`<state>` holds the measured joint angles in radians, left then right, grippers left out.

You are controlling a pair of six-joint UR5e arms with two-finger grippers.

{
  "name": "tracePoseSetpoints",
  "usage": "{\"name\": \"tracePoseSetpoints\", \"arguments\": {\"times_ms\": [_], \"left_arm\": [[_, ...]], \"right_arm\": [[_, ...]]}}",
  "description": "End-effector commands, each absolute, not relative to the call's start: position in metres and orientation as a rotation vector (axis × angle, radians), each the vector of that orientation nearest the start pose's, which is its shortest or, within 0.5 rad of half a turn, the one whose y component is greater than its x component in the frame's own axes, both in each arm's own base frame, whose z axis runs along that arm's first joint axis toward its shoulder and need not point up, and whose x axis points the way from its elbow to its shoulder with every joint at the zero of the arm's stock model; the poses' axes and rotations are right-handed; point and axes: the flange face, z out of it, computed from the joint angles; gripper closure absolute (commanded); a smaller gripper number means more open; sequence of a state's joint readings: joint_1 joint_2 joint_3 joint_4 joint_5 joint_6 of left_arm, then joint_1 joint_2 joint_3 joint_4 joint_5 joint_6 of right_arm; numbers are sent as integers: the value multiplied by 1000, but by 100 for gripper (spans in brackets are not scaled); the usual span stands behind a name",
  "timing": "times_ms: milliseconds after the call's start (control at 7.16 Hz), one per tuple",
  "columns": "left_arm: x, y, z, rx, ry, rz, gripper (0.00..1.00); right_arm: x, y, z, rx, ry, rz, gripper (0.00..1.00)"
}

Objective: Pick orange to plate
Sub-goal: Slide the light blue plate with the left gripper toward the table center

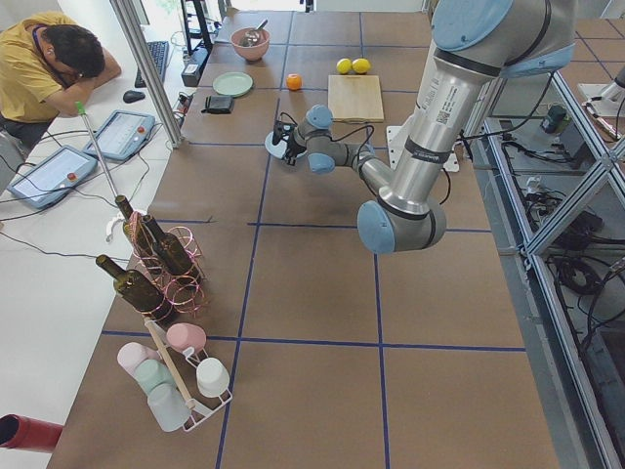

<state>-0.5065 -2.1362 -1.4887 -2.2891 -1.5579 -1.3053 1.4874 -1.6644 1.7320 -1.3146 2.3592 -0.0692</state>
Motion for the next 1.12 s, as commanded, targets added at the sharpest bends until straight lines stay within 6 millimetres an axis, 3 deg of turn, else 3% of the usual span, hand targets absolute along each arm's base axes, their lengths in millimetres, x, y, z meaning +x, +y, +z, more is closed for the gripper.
{"name": "tracePoseSetpoints", "arguments": {"times_ms": [0,978], "left_arm": [[600,-438,275,475,1083,-220,100],[579,-462,277,498,1072,-250,100]], "right_arm": [[24,-472,593,303,-786,-270,0],[24,-473,593,304,-786,-270,0]]}}
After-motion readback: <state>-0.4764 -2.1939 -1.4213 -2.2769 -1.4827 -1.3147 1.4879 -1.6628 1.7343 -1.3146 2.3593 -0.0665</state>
